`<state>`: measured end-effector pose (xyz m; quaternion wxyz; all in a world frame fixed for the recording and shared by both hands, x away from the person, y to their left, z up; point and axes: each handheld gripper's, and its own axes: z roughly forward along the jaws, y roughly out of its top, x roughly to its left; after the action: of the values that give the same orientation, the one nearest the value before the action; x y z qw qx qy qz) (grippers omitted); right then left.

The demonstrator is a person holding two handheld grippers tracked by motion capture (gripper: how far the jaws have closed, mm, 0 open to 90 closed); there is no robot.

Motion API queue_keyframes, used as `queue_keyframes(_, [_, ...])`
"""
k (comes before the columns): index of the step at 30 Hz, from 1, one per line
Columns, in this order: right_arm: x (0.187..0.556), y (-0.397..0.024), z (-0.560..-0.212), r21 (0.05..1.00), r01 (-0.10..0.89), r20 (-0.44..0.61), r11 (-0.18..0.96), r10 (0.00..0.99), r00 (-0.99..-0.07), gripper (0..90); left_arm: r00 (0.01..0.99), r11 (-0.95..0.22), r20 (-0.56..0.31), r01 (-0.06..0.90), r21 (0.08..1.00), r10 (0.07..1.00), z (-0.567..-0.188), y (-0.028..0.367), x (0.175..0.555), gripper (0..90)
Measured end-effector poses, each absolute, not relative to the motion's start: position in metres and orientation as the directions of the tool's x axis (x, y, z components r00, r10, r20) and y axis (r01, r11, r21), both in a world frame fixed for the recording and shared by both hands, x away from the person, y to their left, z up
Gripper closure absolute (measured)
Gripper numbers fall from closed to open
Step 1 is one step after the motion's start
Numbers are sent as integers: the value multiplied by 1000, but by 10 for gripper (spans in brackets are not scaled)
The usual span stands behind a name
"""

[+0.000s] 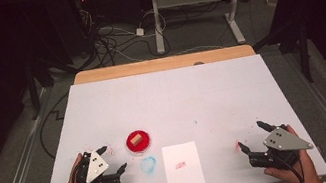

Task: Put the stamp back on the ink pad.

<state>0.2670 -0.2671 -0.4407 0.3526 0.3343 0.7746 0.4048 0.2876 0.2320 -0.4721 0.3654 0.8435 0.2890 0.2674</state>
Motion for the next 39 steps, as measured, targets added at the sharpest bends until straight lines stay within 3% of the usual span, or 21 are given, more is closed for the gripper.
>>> queue_keyframes(39, [266,-262,-439,854,217,-305,472,793,-528,169,704,-576,248,273,770,666,-471,229,286,163])
